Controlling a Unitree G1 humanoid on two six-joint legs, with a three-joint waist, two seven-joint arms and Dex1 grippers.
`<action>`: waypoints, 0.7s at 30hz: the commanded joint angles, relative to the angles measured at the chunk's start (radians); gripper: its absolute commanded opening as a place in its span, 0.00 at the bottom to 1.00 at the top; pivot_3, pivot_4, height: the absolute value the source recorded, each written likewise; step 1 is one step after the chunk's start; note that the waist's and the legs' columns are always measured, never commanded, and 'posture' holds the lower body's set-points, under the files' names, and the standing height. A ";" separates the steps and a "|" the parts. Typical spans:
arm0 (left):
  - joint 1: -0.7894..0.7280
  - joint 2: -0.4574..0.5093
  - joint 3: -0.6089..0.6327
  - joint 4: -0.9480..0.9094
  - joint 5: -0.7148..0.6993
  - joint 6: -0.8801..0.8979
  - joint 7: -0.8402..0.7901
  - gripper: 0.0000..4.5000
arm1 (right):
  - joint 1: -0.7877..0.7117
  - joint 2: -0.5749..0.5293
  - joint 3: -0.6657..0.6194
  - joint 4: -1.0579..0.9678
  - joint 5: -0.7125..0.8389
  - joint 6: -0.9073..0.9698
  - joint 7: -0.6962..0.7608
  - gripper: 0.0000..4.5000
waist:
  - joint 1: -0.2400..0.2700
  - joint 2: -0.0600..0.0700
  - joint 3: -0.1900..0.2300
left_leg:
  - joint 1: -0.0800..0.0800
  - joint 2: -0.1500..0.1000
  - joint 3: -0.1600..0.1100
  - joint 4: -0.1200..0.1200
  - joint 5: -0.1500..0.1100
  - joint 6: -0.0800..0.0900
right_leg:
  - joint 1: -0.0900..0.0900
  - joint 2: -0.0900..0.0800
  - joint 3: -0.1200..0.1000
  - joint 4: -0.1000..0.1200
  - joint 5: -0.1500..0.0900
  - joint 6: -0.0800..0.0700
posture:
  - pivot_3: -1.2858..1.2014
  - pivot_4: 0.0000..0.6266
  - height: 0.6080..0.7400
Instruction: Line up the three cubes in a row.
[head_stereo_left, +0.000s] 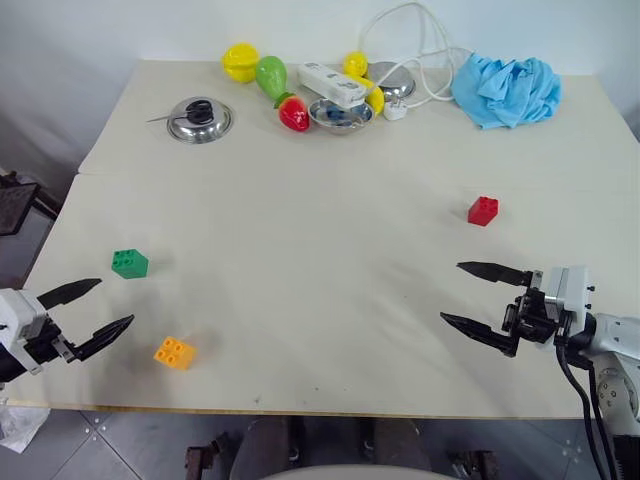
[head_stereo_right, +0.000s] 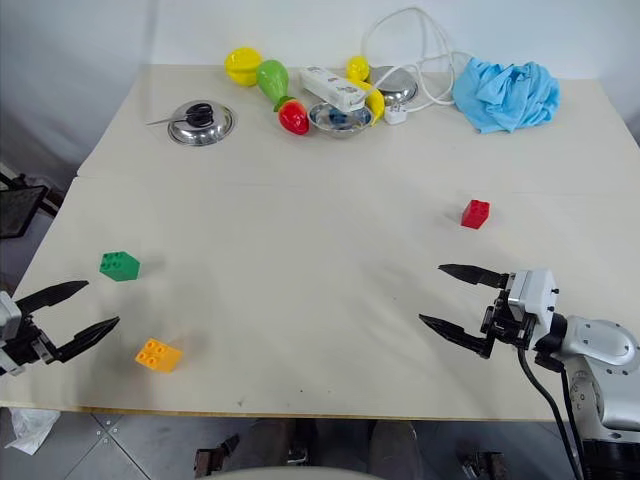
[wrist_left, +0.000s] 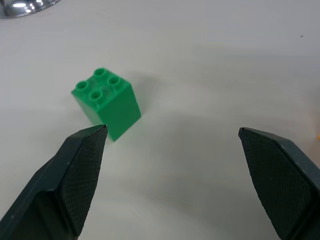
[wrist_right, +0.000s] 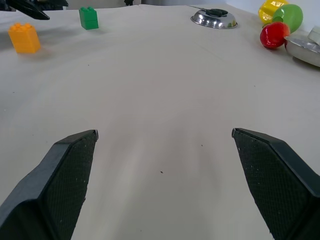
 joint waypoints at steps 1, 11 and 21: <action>0.002 0.007 0.004 -0.028 -0.016 0.013 -0.008 0.99 | -0.001 0.006 -0.016 -0.016 0.010 -0.024 -0.001 1.00 | 0.000 0.000 0.000 | 0.000 0.000 0.000 0.000 0.000 0.000 | 0.000 0.000 0.000 0.000 0.000 0.000 | 0.52 0.24 1.00; 0.009 -0.039 -0.069 -0.629 -0.278 0.492 0.179 0.99 | 0.047 0.102 -0.251 -0.006 0.051 0.001 -0.306 1.00 | 0.010 0.000 0.000 | 0.000 -0.001 -0.002 0.000 0.000 0.000 | 0.001 -0.002 0.001 0.000 0.000 0.000 | 0.52 0.24 1.00; -0.191 -0.086 -0.325 -0.653 -0.188 0.543 0.199 0.99 | 0.203 0.236 -0.364 0.009 -0.051 -0.063 -0.537 1.00 | 0.002 0.002 -0.001 | 0.002 0.000 0.004 0.000 0.001 -0.001 | 0.001 0.003 0.006 0.002 0.000 0.000 | 0.52 0.24 1.00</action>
